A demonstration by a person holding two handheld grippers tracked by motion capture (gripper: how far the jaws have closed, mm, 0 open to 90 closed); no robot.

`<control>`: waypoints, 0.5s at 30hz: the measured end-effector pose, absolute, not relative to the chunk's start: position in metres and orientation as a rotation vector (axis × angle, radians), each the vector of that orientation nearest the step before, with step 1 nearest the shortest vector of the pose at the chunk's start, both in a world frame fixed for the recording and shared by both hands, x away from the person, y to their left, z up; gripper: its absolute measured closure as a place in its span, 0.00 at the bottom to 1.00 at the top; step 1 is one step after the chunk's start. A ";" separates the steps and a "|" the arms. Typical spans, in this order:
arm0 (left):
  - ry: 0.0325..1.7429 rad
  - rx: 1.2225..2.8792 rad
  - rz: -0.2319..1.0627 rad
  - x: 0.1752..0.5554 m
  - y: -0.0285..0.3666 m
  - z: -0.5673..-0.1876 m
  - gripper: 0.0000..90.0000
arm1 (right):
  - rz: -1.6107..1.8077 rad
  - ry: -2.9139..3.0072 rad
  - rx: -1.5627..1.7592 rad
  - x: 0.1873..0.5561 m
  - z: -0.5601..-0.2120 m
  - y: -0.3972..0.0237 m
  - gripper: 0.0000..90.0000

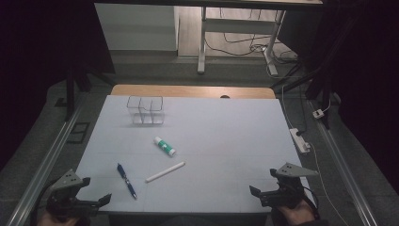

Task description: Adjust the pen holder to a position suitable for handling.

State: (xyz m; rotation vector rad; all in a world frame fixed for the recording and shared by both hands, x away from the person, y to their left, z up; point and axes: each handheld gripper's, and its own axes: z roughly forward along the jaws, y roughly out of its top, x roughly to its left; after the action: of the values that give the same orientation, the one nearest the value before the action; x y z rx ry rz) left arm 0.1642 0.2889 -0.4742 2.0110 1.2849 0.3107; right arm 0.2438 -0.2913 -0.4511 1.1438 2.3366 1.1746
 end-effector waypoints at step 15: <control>1.291 2.072 0.305 0.170 0.282 -0.475 0.02 | 1.179 2.350 1.180 0.245 -0.452 -0.294 0.00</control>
State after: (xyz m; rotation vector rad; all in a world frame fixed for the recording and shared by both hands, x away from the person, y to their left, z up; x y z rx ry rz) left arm 0.1698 0.2820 -0.4754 2.0723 1.2913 0.3054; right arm 0.2451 -0.2941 -0.4520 1.1804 2.3497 1.1791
